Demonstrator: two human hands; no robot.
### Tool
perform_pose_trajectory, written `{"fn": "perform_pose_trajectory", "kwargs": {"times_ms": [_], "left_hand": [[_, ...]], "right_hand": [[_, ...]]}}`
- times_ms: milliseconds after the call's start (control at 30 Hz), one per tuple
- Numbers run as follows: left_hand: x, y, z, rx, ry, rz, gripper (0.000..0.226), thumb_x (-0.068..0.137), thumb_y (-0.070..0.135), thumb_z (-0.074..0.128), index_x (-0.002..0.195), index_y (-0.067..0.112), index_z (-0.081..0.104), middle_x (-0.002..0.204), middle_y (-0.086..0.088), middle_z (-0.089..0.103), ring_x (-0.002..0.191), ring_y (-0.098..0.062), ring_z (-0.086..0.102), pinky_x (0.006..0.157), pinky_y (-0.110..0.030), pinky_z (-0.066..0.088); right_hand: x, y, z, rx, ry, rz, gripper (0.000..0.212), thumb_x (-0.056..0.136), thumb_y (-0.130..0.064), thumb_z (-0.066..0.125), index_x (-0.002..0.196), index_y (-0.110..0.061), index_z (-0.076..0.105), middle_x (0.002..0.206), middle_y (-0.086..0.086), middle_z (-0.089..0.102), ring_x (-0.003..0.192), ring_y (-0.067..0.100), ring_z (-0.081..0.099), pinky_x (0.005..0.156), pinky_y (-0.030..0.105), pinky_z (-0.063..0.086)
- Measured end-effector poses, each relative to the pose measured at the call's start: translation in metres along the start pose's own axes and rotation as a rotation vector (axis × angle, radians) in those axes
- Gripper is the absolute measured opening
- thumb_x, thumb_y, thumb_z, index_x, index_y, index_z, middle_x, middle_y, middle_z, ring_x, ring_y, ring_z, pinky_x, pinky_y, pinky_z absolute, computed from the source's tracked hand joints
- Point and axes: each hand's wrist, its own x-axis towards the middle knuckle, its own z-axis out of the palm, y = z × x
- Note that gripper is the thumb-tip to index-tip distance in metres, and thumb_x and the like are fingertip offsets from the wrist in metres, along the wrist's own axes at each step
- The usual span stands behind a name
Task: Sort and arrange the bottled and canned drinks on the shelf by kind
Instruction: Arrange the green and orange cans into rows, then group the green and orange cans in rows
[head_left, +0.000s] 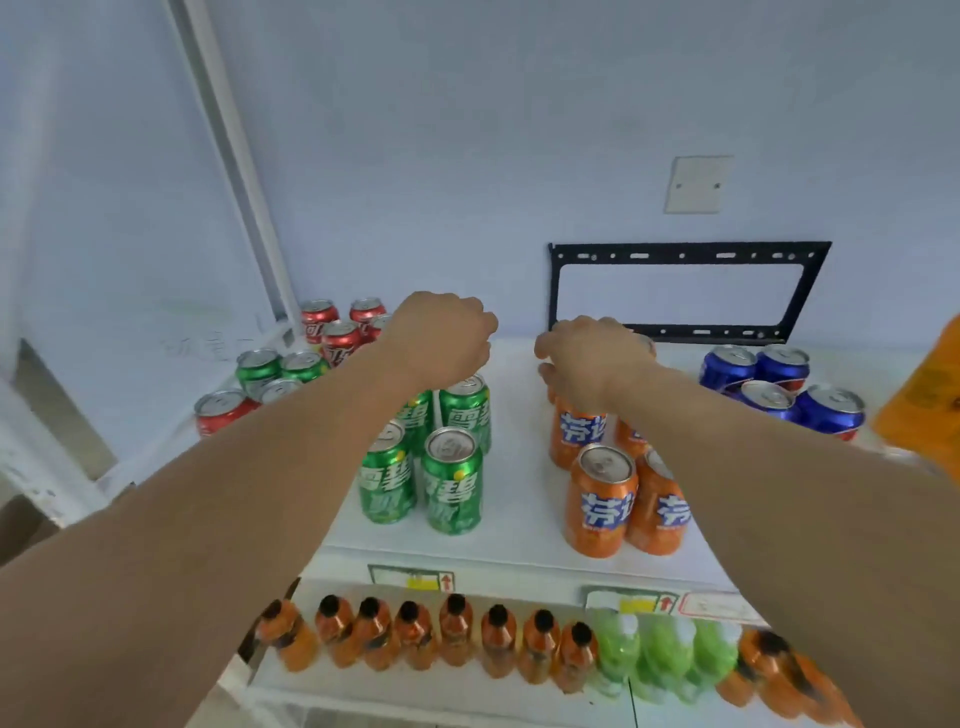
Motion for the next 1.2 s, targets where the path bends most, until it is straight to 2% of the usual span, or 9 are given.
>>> {"fn": "perform_pose_trajectory", "kwargs": {"times_ms": [100, 200, 367, 533, 633, 733, 967, 1067, 1200], "left_hand": [[-0.044, -0.009, -0.01, 0.014, -0.005, -0.017, 0.031, 0.101, 0.031, 0.036, 0.107, 0.013, 0.06, 0.102, -0.004, 0.061, 0.091, -0.026, 0.061, 0.061, -0.034, 0.035], [-0.082, -0.026, -0.016, -0.013, 0.003, -0.064, 0.032, 0.1, 0.033, 0.036, 0.108, 0.015, 0.061, 0.106, -0.003, 0.063, 0.095, -0.026, 0.063, 0.064, -0.035, 0.044], [-0.135, -0.063, -0.021, -0.122, 0.007, -0.244, 0.03, 0.098, 0.035, 0.042, 0.108, 0.015, 0.062, 0.105, -0.004, 0.064, 0.094, -0.027, 0.063, 0.067, -0.034, 0.046], [-0.168, -0.114, 0.004, -0.206, -0.057, -0.402, 0.03, 0.099, 0.041, 0.041, 0.108, 0.019, 0.06, 0.102, -0.001, 0.061, 0.095, -0.023, 0.061, 0.071, -0.036, 0.049], [-0.174, -0.146, 0.03, -0.341, -0.134, -0.534, 0.036, 0.098, 0.046, 0.044, 0.121, 0.023, 0.059, 0.117, 0.0, 0.06, 0.104, -0.021, 0.059, 0.076, -0.036, 0.047], [-0.17, -0.176, 0.062, -0.61, -0.195, -0.68, 0.048, 0.095, 0.052, 0.051, 0.136, 0.026, 0.05, 0.139, 0.001, 0.05, 0.121, -0.022, 0.053, 0.092, -0.037, 0.044], [-0.15, -0.211, 0.118, -0.943, -0.272, -0.781, 0.07, 0.091, 0.053, 0.059, 0.149, 0.02, 0.036, 0.154, -0.006, 0.04, 0.134, -0.026, 0.045, 0.102, -0.035, 0.037], [-0.143, -0.223, 0.137, -1.047, -0.328, -0.796, 0.069, 0.091, 0.054, 0.06, 0.149, 0.023, 0.037, 0.154, -0.005, 0.04, 0.135, -0.025, 0.044, 0.104, -0.035, 0.037], [-0.135, -0.23, 0.156, -1.266, -0.395, -0.802, 0.067, 0.09, 0.052, 0.063, 0.148, 0.027, 0.039, 0.155, -0.006, 0.037, 0.137, -0.024, 0.042, 0.103, -0.032, 0.036]], "right_hand": [[-0.009, -0.037, -0.011, -0.003, 0.046, -0.052, 0.036, 0.101, -0.034, 0.035, 0.127, -0.02, 0.055, 0.124, 0.004, 0.057, 0.111, 0.026, 0.053, 0.086, 0.038, 0.039], [-0.012, -0.07, -0.018, 0.004, 0.076, -0.086, 0.032, 0.099, -0.032, 0.039, 0.124, -0.02, 0.056, 0.12, 0.004, 0.058, 0.108, 0.027, 0.054, 0.076, 0.035, 0.034], [0.001, -0.12, -0.027, 0.086, 0.069, -0.118, 0.034, 0.098, -0.031, 0.037, 0.123, -0.019, 0.057, 0.117, 0.006, 0.059, 0.107, 0.027, 0.054, 0.086, 0.038, 0.04], [0.038, -0.164, -0.033, 0.292, 0.044, -0.081, 0.029, 0.097, -0.034, 0.043, 0.116, -0.019, 0.059, 0.115, 0.006, 0.061, 0.104, 0.027, 0.056, 0.083, 0.037, 0.044], [0.072, -0.191, -0.031, 0.515, -0.037, -0.029, 0.032, 0.094, -0.041, 0.051, 0.119, -0.022, 0.058, 0.119, 0.003, 0.063, 0.106, 0.025, 0.058, 0.087, 0.038, 0.049], [0.105, -0.211, -0.026, 0.737, -0.1, 0.068, 0.039, 0.092, -0.047, 0.057, 0.121, -0.021, 0.055, 0.115, 0.002, 0.064, 0.097, 0.02, 0.057, 0.079, 0.032, 0.045], [0.159, -0.223, -0.006, 0.942, -0.179, 0.18, 0.028, 0.087, -0.056, 0.061, 0.089, -0.028, 0.057, 0.083, -0.011, 0.06, 0.08, 0.011, 0.058, 0.063, 0.025, 0.039], [0.179, -0.221, 0.007, 0.995, -0.228, 0.217, 0.038, 0.086, -0.06, 0.059, 0.08, -0.023, 0.057, 0.076, -0.007, 0.059, 0.076, 0.014, 0.058, 0.064, 0.027, 0.04], [0.202, -0.225, 0.02, 1.087, -0.401, 0.256, 0.067, 0.078, -0.071, 0.059, 0.117, -0.017, 0.059, 0.1, -0.001, 0.062, 0.084, 0.014, 0.055, 0.075, 0.03, 0.044]]}}
